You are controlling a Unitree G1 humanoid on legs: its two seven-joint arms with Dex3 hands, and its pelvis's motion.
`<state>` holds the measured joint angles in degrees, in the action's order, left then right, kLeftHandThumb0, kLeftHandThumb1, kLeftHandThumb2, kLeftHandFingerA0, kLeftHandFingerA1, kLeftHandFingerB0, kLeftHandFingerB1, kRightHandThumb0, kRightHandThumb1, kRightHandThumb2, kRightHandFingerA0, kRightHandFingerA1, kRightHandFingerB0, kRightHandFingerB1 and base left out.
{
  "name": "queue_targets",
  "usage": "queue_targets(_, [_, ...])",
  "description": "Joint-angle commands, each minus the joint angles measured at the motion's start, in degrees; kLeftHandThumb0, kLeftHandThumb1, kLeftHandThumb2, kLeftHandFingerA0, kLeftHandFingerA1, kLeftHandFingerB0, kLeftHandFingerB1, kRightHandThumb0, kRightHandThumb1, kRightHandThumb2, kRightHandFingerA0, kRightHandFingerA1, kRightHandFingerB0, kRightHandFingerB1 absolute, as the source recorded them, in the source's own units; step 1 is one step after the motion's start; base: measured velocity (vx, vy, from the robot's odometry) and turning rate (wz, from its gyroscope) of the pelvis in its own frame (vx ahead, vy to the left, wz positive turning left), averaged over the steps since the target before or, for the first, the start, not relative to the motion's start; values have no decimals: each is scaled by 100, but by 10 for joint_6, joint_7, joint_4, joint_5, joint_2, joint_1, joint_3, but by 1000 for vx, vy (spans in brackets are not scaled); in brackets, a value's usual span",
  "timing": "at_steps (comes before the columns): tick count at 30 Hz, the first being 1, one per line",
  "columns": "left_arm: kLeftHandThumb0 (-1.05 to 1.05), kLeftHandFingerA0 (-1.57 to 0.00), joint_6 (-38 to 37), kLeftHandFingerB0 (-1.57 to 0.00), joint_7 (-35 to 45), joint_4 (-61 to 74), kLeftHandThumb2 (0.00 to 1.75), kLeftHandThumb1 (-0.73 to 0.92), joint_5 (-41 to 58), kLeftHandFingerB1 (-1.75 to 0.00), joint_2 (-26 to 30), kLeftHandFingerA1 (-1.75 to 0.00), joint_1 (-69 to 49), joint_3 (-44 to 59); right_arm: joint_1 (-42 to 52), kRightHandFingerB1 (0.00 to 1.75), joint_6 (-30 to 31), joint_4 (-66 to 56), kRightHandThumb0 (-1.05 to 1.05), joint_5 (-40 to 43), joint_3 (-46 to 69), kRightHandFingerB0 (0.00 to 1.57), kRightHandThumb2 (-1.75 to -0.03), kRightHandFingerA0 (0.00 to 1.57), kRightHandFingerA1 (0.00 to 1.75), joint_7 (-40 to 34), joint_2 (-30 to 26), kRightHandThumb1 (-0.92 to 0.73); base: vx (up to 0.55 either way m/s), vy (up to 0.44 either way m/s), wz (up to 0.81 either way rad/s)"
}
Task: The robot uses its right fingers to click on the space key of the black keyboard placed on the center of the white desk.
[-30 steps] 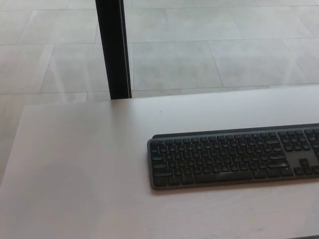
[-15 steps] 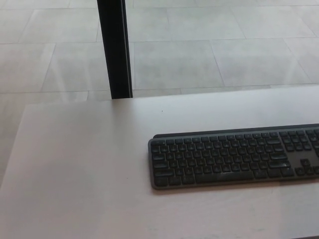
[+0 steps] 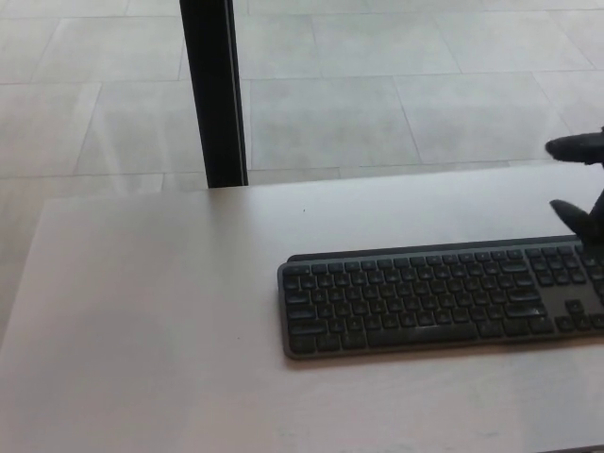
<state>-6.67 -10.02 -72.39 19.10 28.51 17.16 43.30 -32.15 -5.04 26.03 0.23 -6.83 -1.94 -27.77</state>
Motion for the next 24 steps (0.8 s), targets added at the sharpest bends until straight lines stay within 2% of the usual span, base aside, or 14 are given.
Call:
queue_targets(1, [-42, -84, -16, -76, 4, -3, 54, 50, 13, -60, 15, -92, -2, 0, -17, 44, -149, -20, -17, -252, -156, 69, -64, 80, 158, 28, -72, -57, 0, 0, 0])
queue_targets(2, [-42, -84, -16, -76, 2, -3, 55, 49, 11, -60, 16, -89, -2, -3, -19, 43, -147, -20, -19, -258, -163, 69, -65, 81, 160, 26, -73, -57, 0, 0, 0])
queue_targets(3, [-42, -82, -17, -72, 1, -3, 84, 39, 9, -72, 16, -89, -2, -4, -24, 44, -146, -21, -20, -273, -178, 69, -68, 83, 160, 26, -73, -54, 0, 0, 0])
queue_targets(4, [-42, -83, -17, -78, 0, -2, 54, 50, 9, -61, 15, -90, -2, -4, -26, 44, -145, -23, -21, -282, -188, 70, -69, 83, 163, 24, -74, -55, 0, 0, 0])
queue_targets(5, [-42, -81, -17, -72, -3, -3, 84, 38, 8, -72, 15, -89, -2, -5, -30, 45, -148, -23, -18, -298, -200, 69, -70, 89, 163, 19, -75, -50, 0, 0, 0])
queue_targets(6, [-42, -87, -17, -78, -5, -3, 54, 50, 6, -60, 15, -92, -2, -7, -32, 47, -158, -19, -17, -307, -209, 70, -72, 92, 165, 10, -74, -50, 0, 0, 0])
queue_targets(9, [-43, -86, -16, -78, -8, -3, 55, 51, -2, -60, 17, -94, -4, -14, -38, 47, -176, -3, -17, -323, -234, 69, -71, 91, 164, 0, -74, -51, 0, 0, 0])
queue_targets(10, [-42, -82, -15, -70, 0, -3, 85, 39, 4, -72, 16, -91, -4, -9, -42, 47, -187, 8, -22, -354, -256, 72, -72, 85, 166, -23, -78, -53, 0, 0, 0])
queue_targets(11, [-42, -82, -15, -70, 0, -3, 85, 39, 4, -72, 16, -91, -4, -9, -42, 47, -187, 9, -22, -354, -258, 72, -72, 85, 166, -23, -78, -53, 0, 0, 0])
queue_targets(12, [-43, -89, -15, -76, -2, -3, 55, 51, 2, -60, 17, -96, -4, -11, -42, 46, -185, 9, -22, -355, -261, 72, -72, 84, 167, -22, -78, -54, 0, 0, 0])
queue_targets(16, [-40, -84, -16, -77, -4, -3, 54, 50, 9, -60, 15, -89, -4, -4, -46, 46, -177, 9, -20, -373, -293, 72, -71, 82, 166, -4, -85, -54, 0, 0, 0])
queue_targets(17, [-40, -82, -17, -79, -6, -4, 54, 49, 8, -60, 15, -87, -4, -5, -48, 47, -182, 15, -16, -377, -299, 71, -72, 87, 164, -15, -85, -50, 0, 0, 0])
queue_targets(19, [-41, -87, -14, -77, -1, -4, 55, 52, 9, -61, 16, -98, -4, -4, -53, 49, -192, 28, -18, -387, -309, 75, -75, 85, 165, -34, -83, -50, 0, 0, 0])
queue_targets(24, [-39, -92, -12, -76, 2, -3, 55, 51, 10, -61, 15, -106, -3, -4, -61, 49, -196, 29, -21, -411, -335, 73, -76, 85, 165, -42, -91, -52, 0, 0, 0])
